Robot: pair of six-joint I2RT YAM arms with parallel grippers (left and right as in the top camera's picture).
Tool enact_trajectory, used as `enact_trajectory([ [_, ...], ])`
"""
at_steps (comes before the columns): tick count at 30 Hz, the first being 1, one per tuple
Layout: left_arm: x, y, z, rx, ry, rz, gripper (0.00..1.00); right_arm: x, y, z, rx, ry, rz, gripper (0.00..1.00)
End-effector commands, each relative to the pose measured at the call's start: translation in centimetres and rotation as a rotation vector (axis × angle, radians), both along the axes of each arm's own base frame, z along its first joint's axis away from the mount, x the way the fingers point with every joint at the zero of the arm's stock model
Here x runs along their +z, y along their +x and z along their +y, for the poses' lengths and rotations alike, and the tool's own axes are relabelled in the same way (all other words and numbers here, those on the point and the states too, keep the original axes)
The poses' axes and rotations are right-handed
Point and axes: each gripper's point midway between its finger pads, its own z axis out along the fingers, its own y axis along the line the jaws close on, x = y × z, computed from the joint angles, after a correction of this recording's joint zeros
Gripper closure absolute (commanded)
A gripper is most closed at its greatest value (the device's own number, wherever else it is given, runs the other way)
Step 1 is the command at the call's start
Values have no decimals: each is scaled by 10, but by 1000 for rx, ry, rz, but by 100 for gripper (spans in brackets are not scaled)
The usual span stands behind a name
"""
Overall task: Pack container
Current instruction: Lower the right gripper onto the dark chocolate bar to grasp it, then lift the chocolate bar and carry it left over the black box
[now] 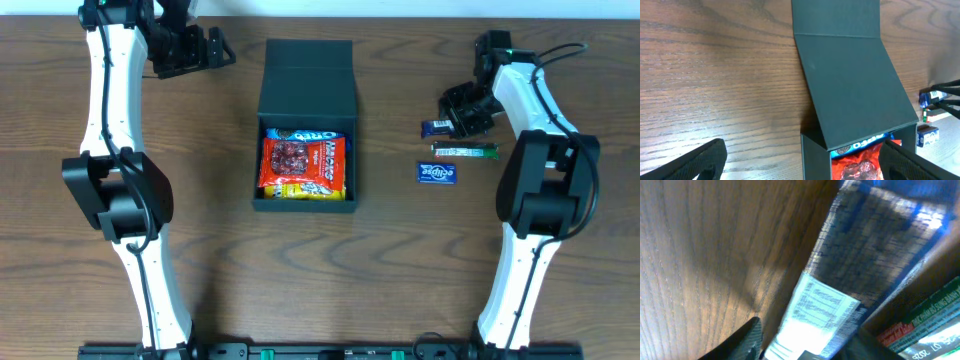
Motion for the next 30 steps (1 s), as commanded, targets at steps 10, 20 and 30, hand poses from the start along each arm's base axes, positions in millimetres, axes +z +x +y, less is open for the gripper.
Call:
enact_trajectory([
  [10,-7,-1,-1,7,-9,24,2,-12,-3,-3,58,-8,15,64],
  [20,-7,-1,-1,7,-9,24,2,-12,-12,-2,195,-14,30,77],
  [30,-7,-1,0,8,-8,24,2,3,-5,-1,286,-17,-24,83],
])
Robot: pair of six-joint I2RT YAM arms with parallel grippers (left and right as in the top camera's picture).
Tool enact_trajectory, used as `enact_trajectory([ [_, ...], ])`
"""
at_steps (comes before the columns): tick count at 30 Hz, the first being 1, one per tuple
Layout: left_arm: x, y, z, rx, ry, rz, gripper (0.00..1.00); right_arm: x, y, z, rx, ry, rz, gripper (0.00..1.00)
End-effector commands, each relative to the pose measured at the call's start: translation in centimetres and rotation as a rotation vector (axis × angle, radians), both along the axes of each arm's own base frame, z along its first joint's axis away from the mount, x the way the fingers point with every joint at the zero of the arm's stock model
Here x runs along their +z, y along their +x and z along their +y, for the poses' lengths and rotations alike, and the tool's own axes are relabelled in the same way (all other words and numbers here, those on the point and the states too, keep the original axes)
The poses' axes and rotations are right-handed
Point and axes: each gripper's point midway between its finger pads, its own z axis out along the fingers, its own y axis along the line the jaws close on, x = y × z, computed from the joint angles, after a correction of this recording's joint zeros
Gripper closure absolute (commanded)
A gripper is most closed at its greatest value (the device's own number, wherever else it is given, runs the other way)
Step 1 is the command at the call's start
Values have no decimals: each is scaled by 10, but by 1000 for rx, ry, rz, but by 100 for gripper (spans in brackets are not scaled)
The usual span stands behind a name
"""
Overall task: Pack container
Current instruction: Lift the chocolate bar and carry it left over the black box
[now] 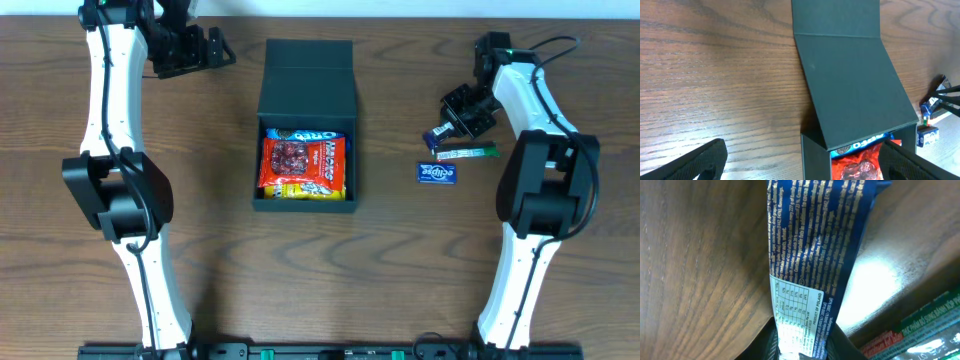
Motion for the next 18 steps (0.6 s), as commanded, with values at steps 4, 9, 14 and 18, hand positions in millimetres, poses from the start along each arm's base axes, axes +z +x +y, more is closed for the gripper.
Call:
enact_trajectory([
  [4,-8,-1,0,10,-2,23,2,40,26,8,275,7,-164,83],
  [9,-7,0,1,12,-1,20,2,111,54,66,714,93,-460,87],
  [14,-7,0,2,12,-1,21,2,157,55,123,939,74,-593,99],
  [18,-7,0,2,12,-1,22,2,160,47,152,1018,63,-592,99],
])
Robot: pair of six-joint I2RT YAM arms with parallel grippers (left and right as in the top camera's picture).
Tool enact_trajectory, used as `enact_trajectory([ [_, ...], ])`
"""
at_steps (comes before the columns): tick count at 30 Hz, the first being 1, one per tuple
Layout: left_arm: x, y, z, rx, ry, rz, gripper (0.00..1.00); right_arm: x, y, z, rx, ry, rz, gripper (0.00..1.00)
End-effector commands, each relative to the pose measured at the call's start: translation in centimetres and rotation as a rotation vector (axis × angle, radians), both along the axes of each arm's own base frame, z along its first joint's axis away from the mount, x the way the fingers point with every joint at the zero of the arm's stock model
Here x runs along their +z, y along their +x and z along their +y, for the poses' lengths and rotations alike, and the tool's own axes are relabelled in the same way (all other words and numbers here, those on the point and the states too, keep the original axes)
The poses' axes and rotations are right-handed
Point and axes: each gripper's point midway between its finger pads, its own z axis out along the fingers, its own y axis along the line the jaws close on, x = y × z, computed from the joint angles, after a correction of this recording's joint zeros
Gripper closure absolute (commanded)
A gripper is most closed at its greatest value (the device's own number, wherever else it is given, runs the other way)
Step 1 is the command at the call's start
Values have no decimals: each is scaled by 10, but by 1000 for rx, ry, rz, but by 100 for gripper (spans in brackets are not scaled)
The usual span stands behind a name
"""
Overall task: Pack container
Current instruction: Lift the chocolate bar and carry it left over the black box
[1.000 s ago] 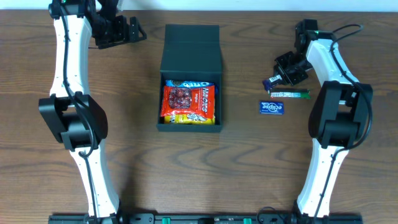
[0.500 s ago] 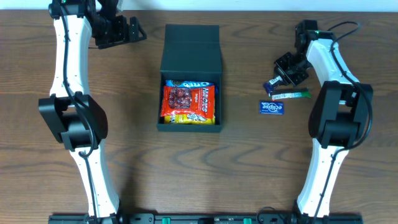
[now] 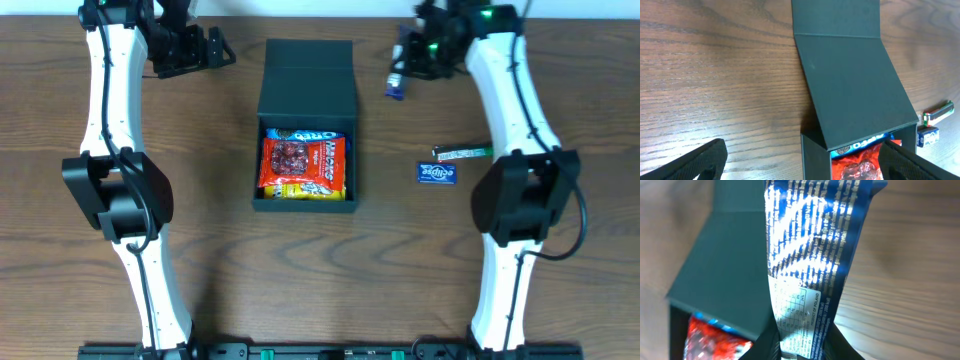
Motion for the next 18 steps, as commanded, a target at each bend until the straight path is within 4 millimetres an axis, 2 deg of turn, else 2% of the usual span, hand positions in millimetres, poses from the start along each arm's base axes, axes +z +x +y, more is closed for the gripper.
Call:
enact_trajectory([
  [1,-7,0,1,11,-2,22,2,16,-13,19,85,6,-23,99],
  [3,-7,0,1,11,-2,22,2,16,-22,28,59,46,34,97],
  [7,-9,0,5,19,21,23,2,19,-23,38,89,70,22,99],
  [12,-13,-1,14,38,69,34,2,29,-34,76,498,21,-197,99],
  [14,-13,-1,18,45,69,35,2,30,-46,96,688,-26,-285,99],
  [18,-13,-4,30,68,67,48,2,19,-70,119,965,-188,-356,99],
])
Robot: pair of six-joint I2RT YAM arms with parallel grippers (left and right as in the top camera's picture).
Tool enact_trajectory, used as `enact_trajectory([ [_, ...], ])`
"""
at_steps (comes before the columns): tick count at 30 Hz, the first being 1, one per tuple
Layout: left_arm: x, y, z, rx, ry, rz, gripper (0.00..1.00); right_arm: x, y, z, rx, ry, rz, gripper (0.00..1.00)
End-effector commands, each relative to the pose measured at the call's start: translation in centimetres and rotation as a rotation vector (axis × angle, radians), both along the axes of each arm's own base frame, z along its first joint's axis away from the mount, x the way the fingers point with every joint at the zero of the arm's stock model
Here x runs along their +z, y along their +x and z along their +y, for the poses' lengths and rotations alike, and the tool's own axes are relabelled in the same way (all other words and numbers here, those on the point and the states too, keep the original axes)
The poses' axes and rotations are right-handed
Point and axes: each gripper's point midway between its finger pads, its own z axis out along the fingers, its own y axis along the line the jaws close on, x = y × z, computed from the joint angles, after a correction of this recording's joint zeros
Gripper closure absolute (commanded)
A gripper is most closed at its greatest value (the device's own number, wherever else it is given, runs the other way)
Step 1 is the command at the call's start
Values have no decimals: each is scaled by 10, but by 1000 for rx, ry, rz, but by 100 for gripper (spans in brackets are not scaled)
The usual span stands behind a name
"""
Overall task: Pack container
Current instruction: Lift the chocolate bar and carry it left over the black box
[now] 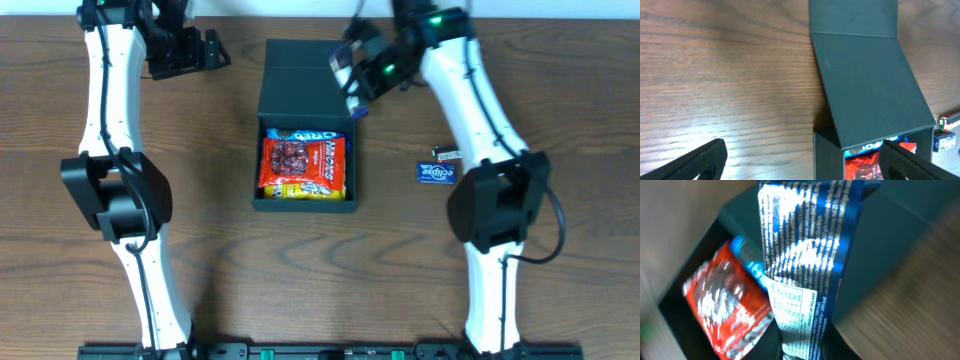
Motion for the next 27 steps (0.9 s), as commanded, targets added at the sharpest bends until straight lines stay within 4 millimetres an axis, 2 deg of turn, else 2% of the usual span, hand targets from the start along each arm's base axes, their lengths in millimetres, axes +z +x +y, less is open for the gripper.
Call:
enact_trajectory([
  [1,-8,-4,19,46,10,35,2,13,-19,29,346,-139,-227,99],
  [6,-1,-6,43,91,11,29,2,2,-35,53,578,-445,-378,99],
  [8,3,-7,53,109,13,20,2,2,-43,65,620,-439,-390,99],
  [12,9,-5,68,122,23,-13,2,1,-52,76,690,-429,-408,99],
  [20,16,-6,77,139,26,-28,2,-9,-44,65,705,-540,-425,99],
  [27,17,-8,76,139,24,-23,2,-37,-37,69,688,-553,-390,99],
])
